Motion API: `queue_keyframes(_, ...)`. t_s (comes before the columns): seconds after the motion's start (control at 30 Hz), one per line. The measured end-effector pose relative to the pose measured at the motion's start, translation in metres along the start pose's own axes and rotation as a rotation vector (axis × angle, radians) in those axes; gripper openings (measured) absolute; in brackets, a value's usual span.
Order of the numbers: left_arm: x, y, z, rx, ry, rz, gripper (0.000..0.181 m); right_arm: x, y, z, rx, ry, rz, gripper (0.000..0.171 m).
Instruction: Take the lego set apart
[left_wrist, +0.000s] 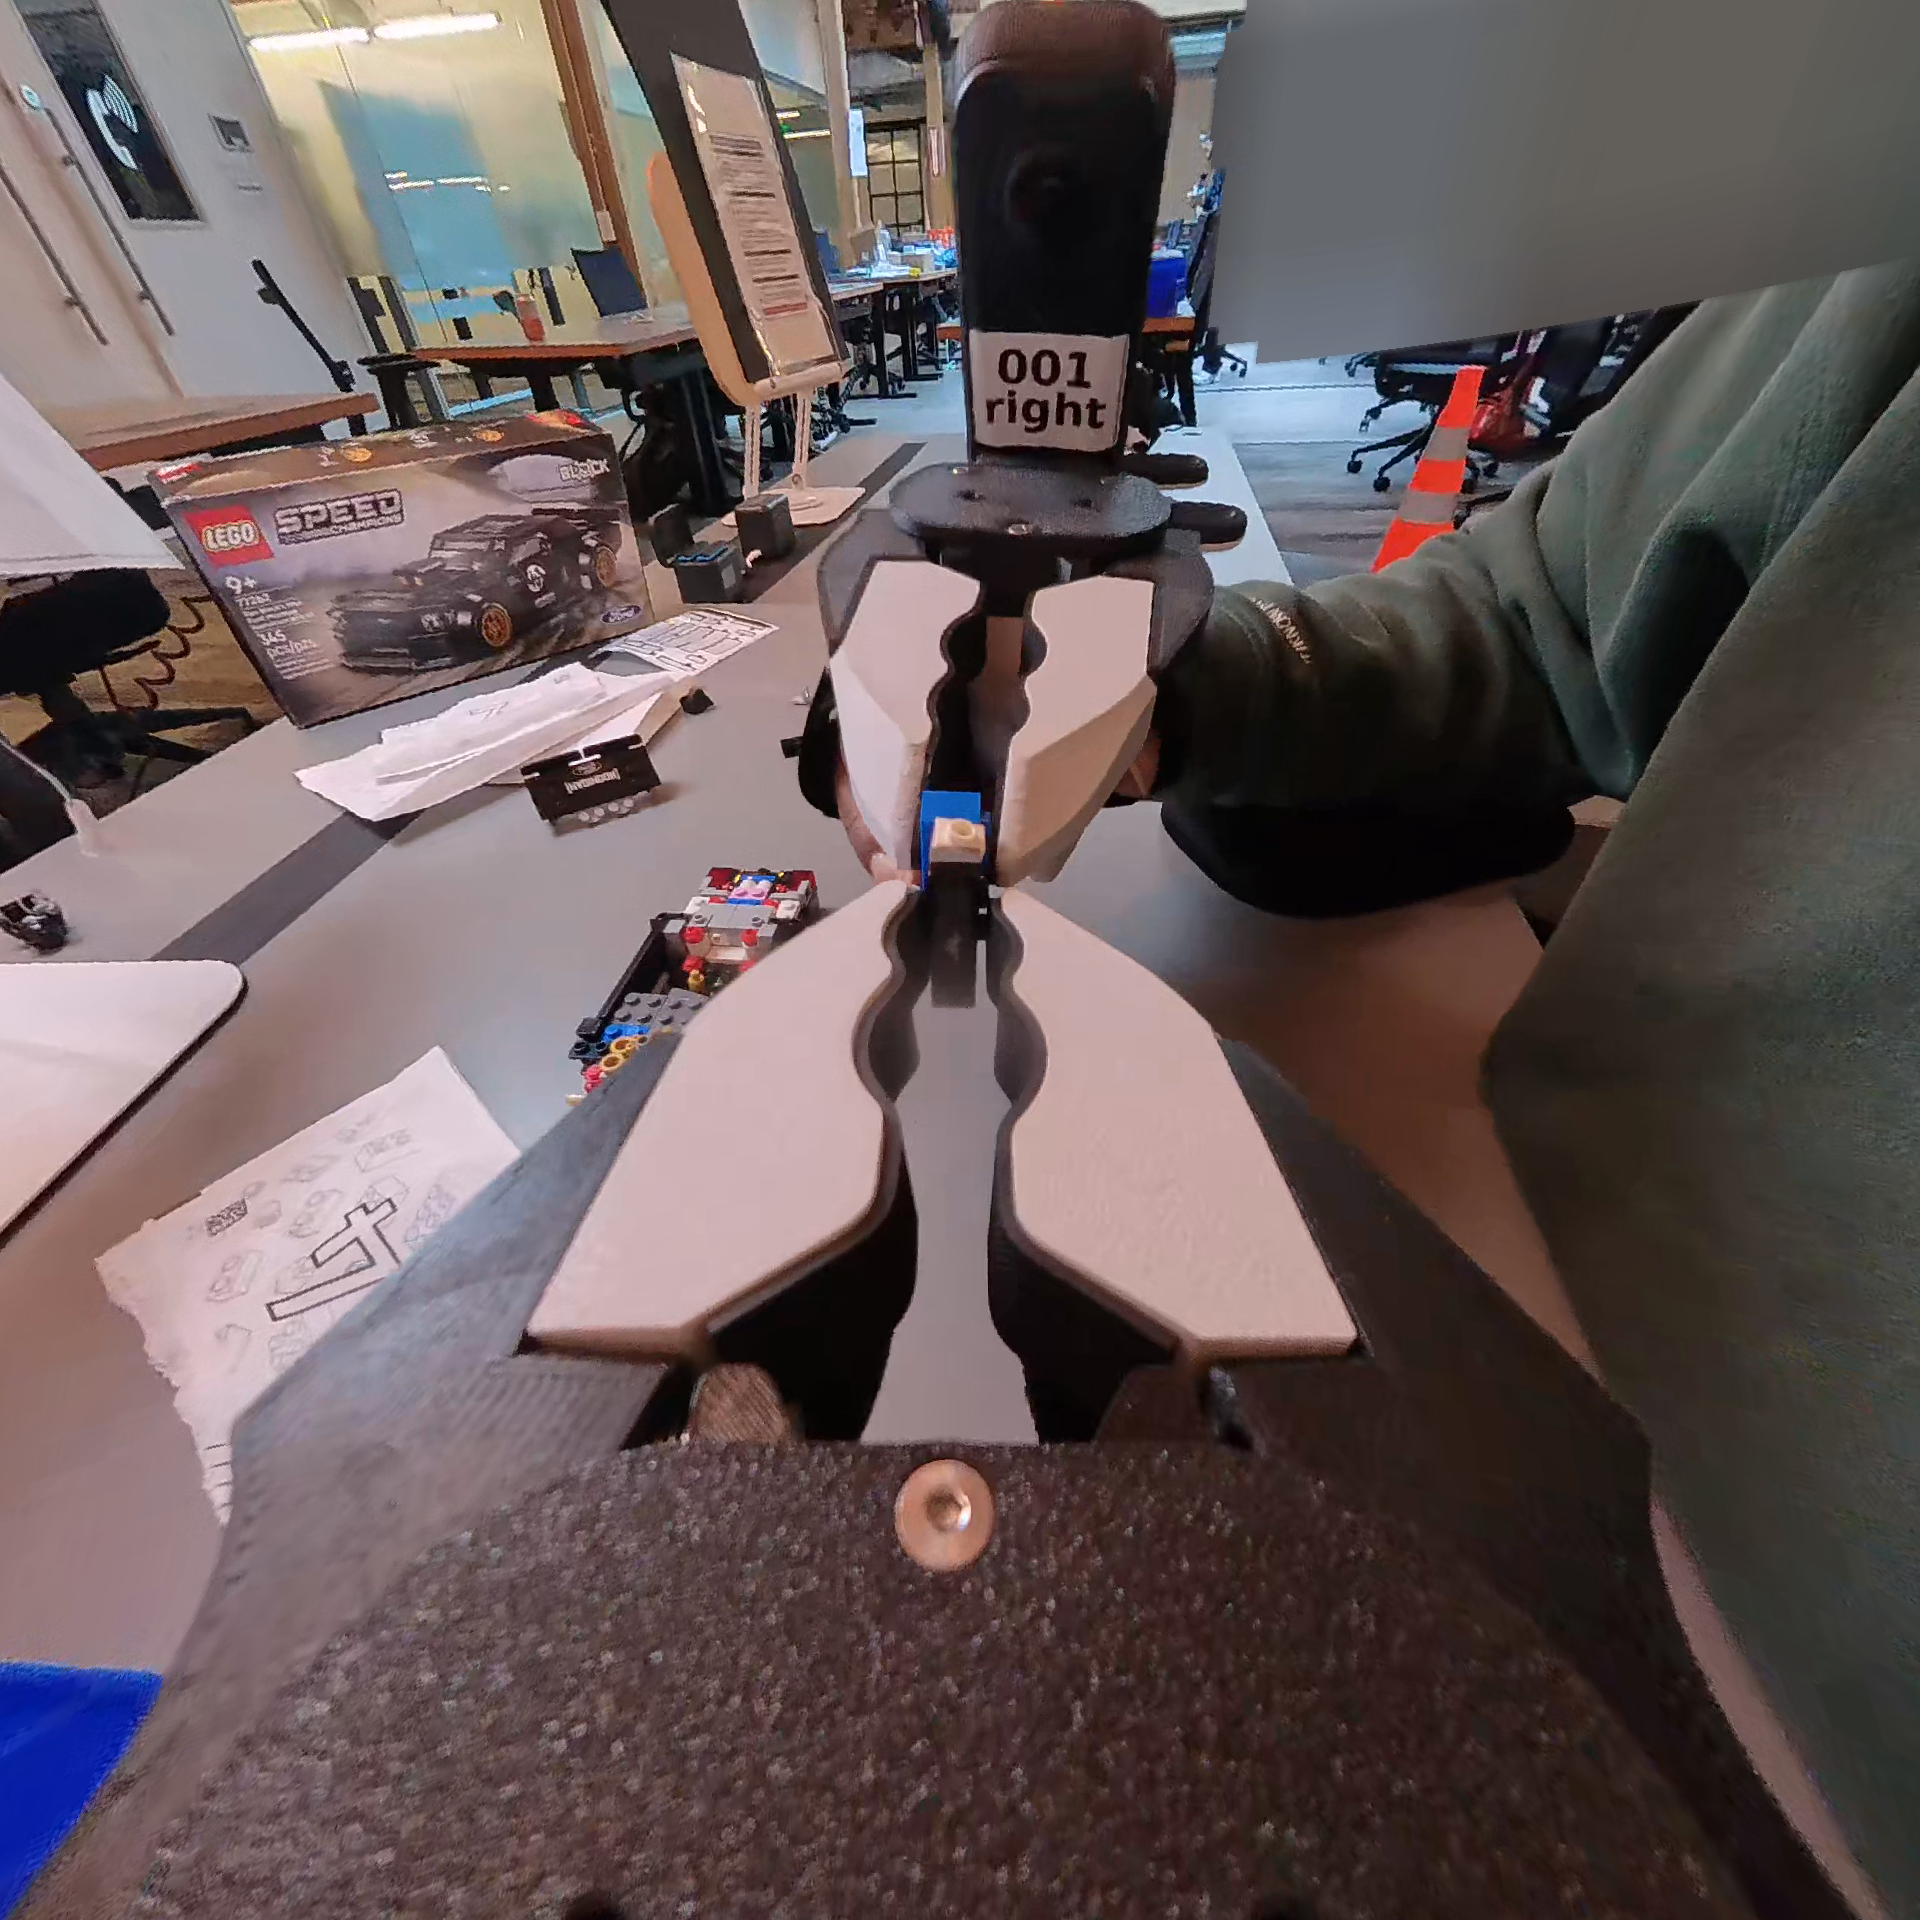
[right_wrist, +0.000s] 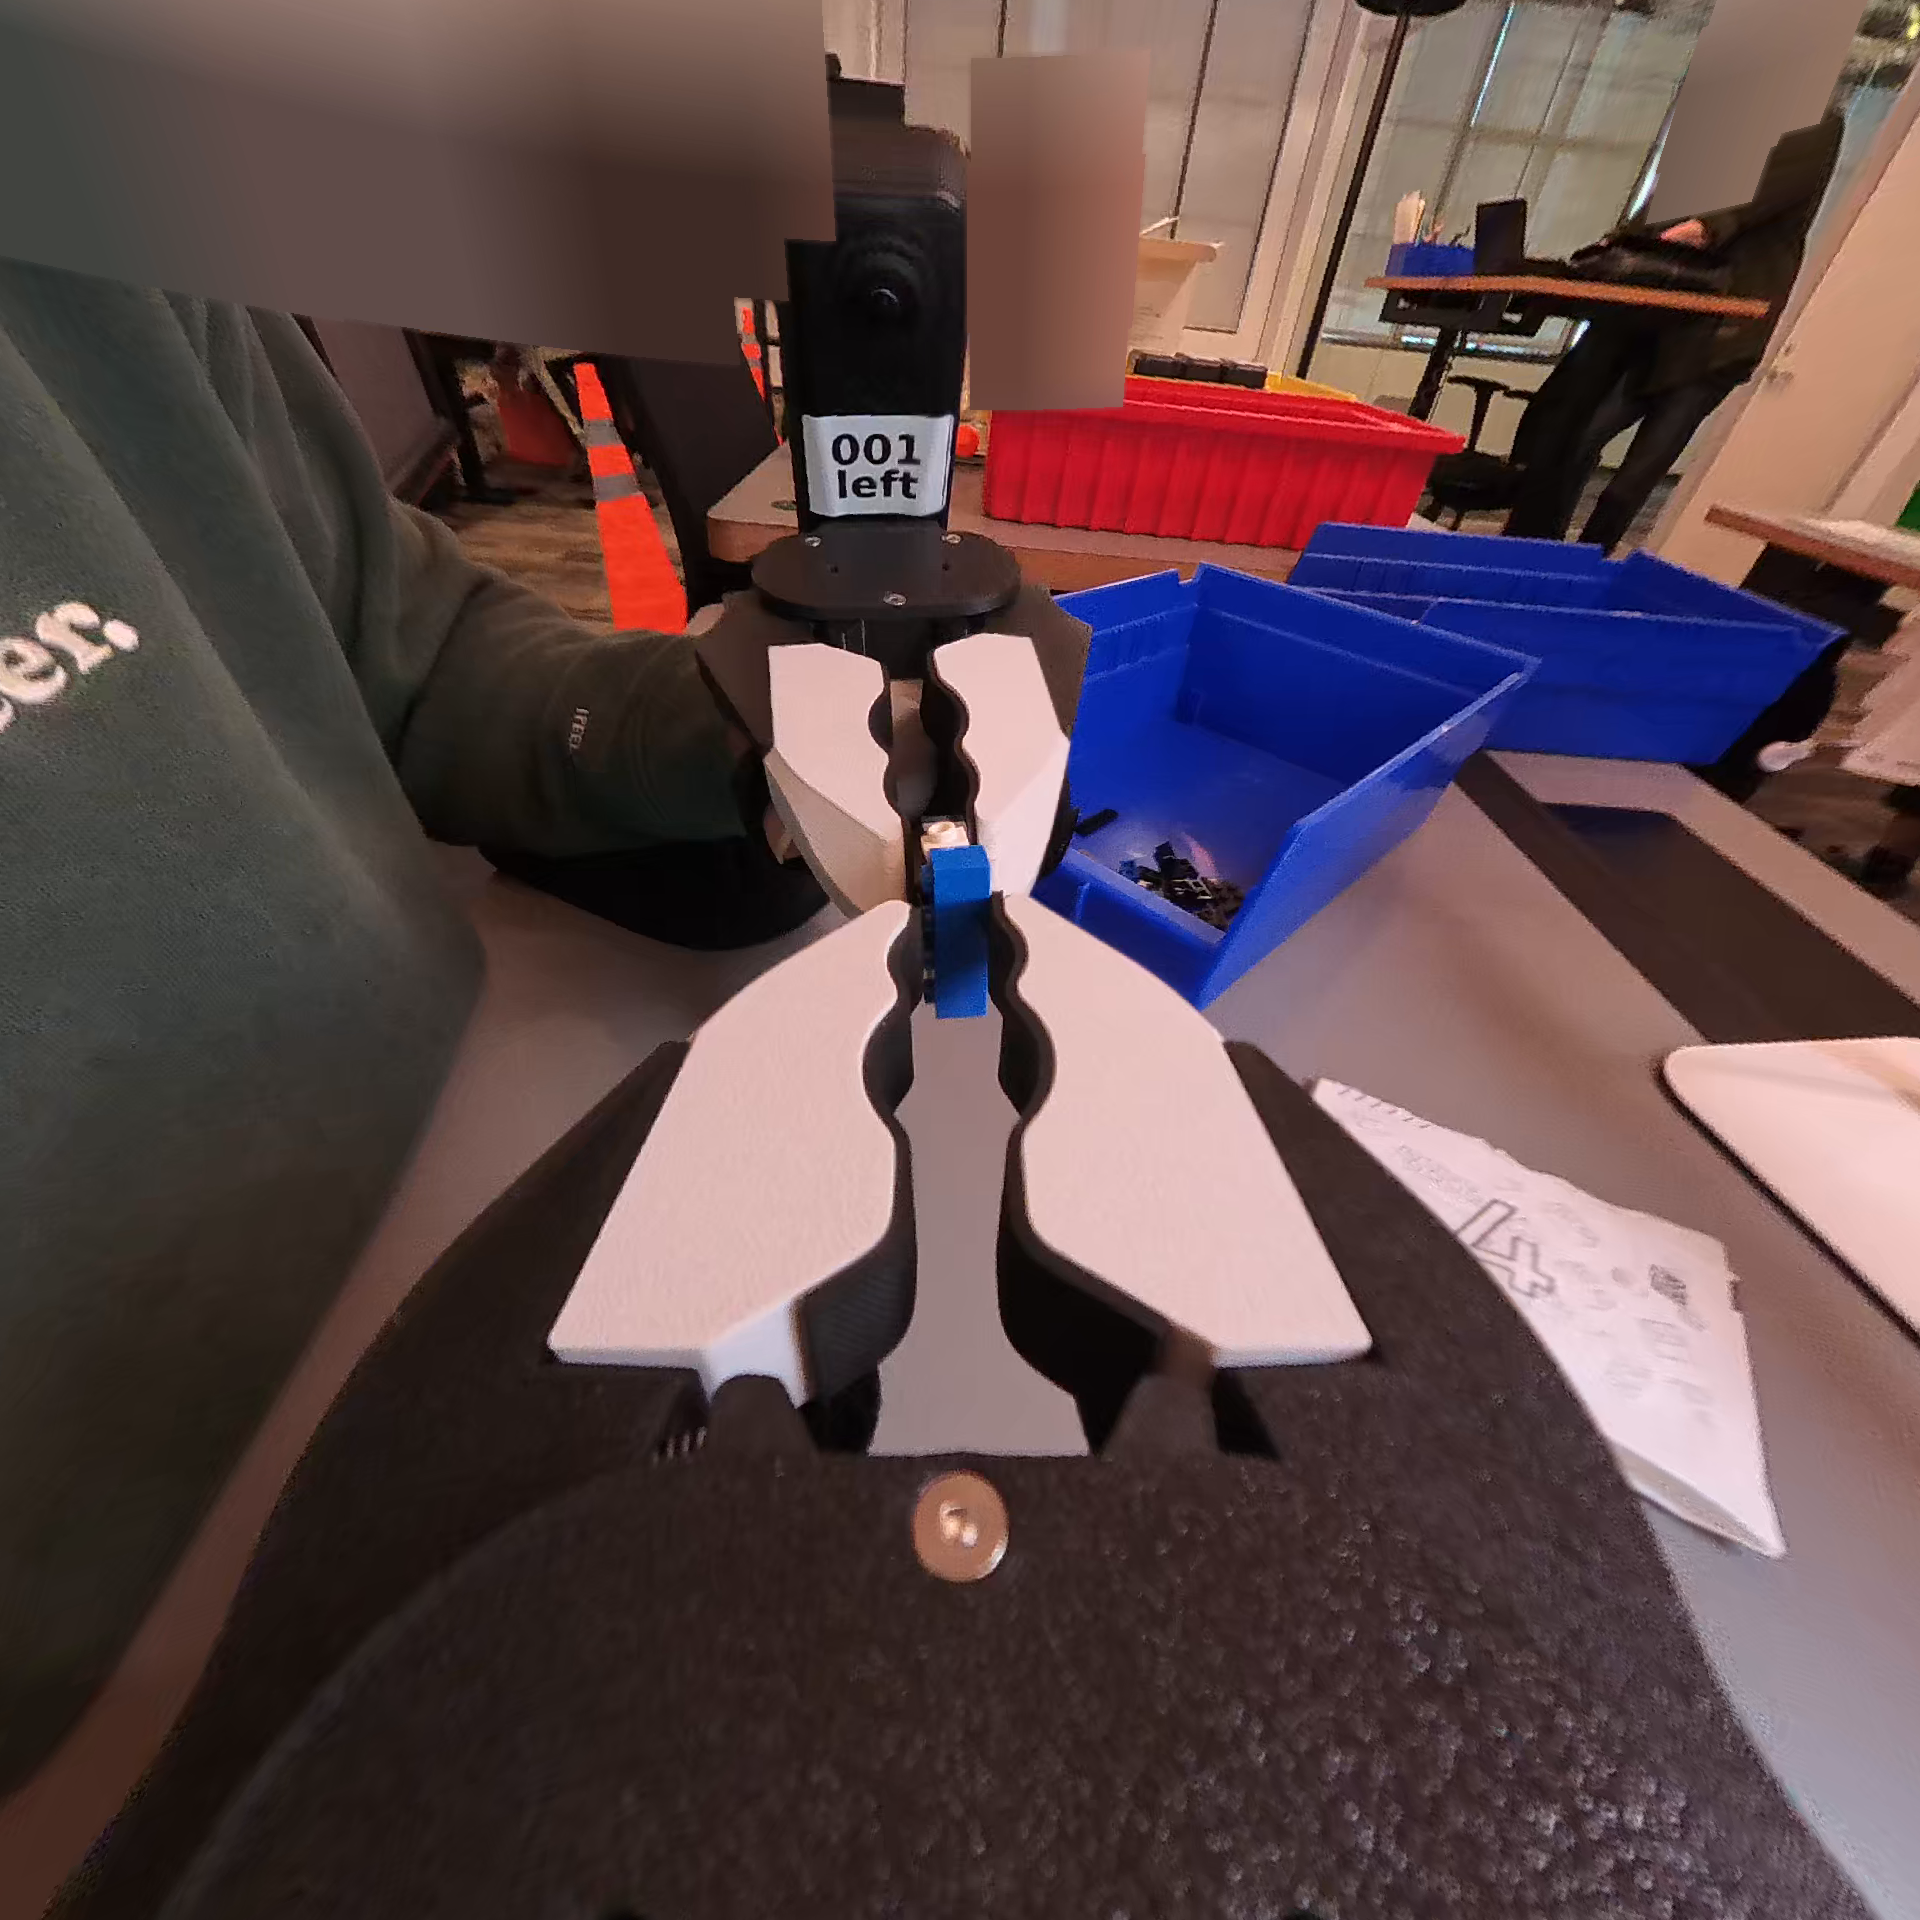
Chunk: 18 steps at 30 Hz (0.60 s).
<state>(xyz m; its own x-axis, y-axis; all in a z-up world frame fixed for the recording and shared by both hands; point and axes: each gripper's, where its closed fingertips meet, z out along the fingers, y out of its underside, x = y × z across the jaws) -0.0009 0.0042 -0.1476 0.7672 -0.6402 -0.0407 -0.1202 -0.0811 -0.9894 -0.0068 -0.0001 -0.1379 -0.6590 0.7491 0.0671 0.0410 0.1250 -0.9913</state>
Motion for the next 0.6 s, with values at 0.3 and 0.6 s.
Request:
queue_keyframes(0.3, -0.001, -0.006, 0.001, 0.075, 0.041, -0.141, 0.011, 0.002, 0.0, -0.006, 0.024, -0.077, 0.102, 0.011)
queue_keyframes(0.6, -0.016, -0.05, -0.039, 0.305, 0.017, -0.196, 0.01, 0.015, 0.006, -0.032, 0.041, -0.064, 0.171, 0.011)
